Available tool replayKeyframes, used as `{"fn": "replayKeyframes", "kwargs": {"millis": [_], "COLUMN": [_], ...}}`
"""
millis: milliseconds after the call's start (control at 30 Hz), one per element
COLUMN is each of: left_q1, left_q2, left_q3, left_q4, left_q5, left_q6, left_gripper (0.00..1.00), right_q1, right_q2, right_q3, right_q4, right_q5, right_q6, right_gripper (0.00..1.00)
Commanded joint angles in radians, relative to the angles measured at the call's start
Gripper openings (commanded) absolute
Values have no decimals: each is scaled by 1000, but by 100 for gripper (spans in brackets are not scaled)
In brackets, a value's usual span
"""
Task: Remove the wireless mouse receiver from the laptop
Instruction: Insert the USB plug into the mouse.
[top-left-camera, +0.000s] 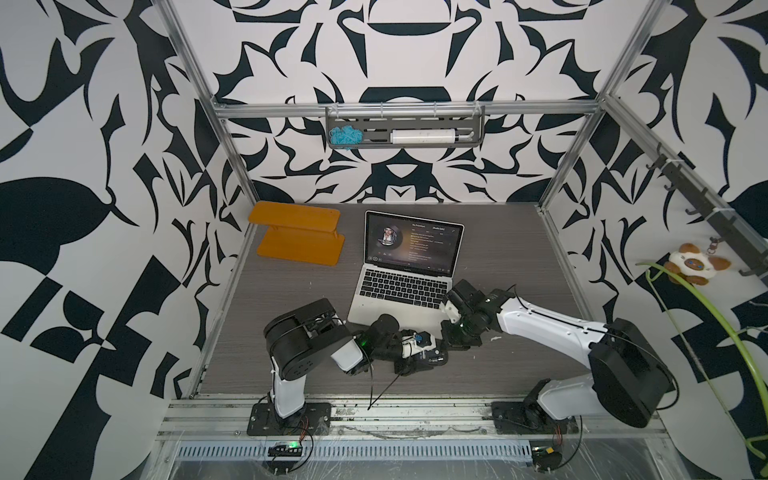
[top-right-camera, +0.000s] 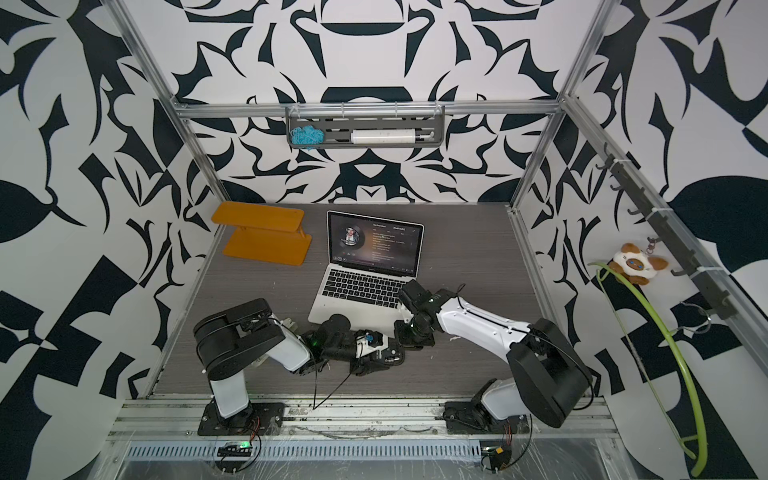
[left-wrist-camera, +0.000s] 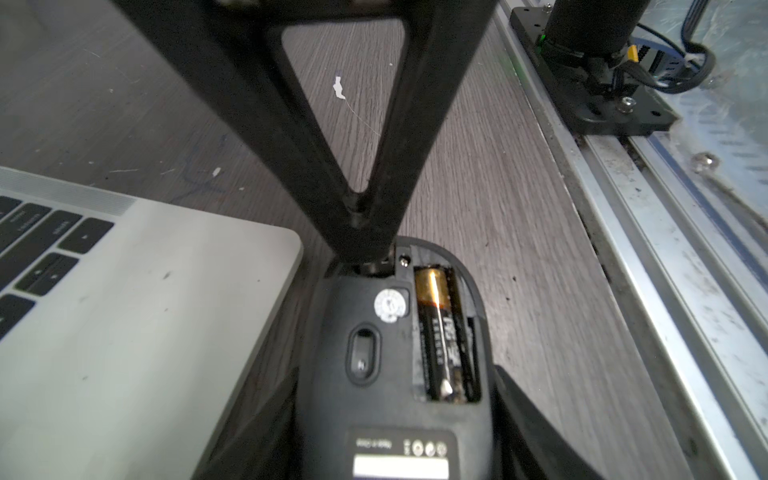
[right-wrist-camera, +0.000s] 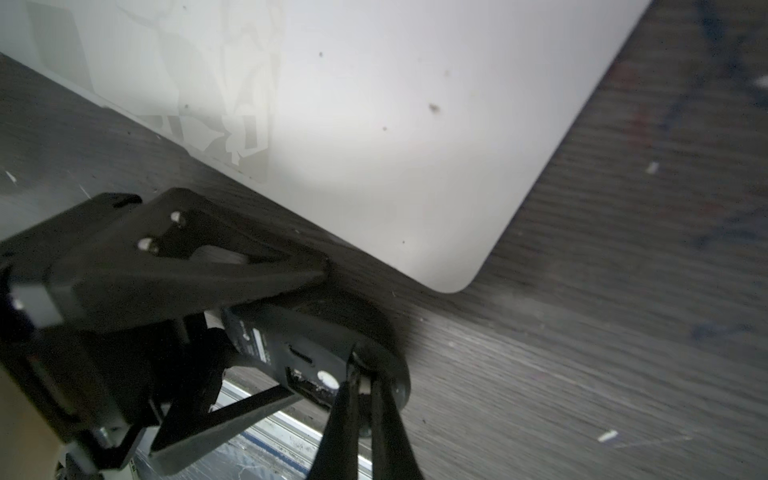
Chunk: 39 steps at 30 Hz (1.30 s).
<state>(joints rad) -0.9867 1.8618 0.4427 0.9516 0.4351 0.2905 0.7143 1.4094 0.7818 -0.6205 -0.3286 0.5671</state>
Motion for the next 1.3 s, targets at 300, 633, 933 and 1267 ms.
{"fn": "replayKeyframes", "kwargs": {"millis": [300,633,933,1267], "left_q1": [2,2,2,2], "left_q2": [55,57,56,63], "left_q3": [-10,-7,-7,-8], "left_q4": [-220,-228,-232,-229], "left_q5": [-14,-13,-16,-20], "left_q6": [-25,-24,-21,-17], "left_gripper": [1,1,1,1], "right_q1": [64,76,75,75], "right_q2": [19,-2,-4,-16], "right_q3": [17,28,32,33], "right_q4": [34,47,51,5], "right_q5": [20,26,19,63], "right_q6": [27,53,60,45], "right_gripper": [0,10,26,29]}}
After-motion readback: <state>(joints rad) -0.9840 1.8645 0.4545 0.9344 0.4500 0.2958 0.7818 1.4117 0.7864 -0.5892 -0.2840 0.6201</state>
